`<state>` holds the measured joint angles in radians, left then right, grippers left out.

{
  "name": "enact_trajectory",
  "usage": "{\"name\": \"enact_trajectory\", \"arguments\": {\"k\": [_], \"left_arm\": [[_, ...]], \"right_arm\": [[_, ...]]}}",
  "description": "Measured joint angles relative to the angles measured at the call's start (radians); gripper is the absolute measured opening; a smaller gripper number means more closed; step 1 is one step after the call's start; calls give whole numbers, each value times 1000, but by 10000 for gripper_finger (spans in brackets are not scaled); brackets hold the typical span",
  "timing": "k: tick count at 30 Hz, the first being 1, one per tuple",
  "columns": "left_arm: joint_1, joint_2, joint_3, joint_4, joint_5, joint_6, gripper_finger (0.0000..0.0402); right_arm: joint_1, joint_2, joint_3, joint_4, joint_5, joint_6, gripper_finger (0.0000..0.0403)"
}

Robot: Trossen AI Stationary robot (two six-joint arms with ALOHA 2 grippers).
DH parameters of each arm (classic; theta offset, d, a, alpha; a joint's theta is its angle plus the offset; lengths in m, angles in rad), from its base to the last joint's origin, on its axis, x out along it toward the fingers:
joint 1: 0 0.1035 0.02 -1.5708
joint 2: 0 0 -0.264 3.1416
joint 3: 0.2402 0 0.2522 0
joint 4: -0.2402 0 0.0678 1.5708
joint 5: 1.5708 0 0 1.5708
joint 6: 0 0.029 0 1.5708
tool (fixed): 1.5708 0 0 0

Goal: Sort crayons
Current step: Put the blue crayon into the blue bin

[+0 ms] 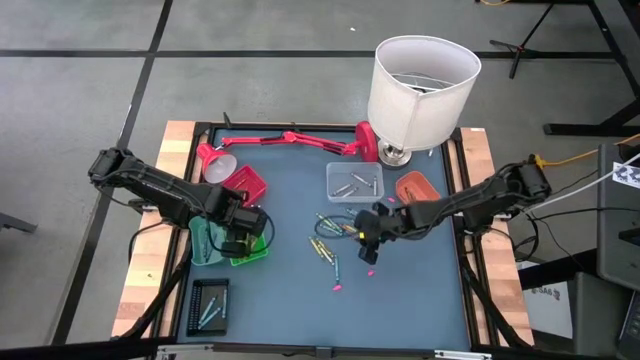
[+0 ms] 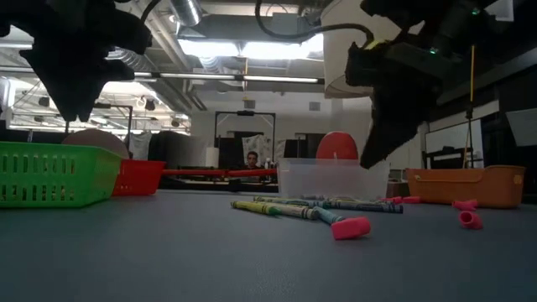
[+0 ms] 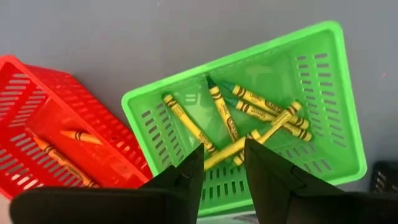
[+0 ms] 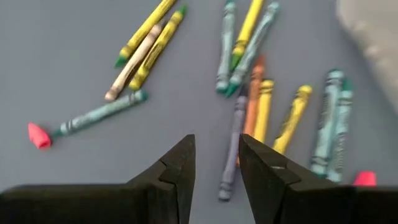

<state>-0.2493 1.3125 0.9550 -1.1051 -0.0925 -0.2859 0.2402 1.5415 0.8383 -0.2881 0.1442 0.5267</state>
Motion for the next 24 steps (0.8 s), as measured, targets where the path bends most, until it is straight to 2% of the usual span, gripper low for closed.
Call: {"name": "enact_trajectory", "arguments": {"k": [12, 24], "left_arm": [[0, 0, 0, 39, 0, 0, 101], [0, 0, 0, 73, 0, 0, 101]], "right_arm": [[103, 103, 0, -6, 156, 100, 121], [100, 180, 2, -34, 149, 180, 121]]}}
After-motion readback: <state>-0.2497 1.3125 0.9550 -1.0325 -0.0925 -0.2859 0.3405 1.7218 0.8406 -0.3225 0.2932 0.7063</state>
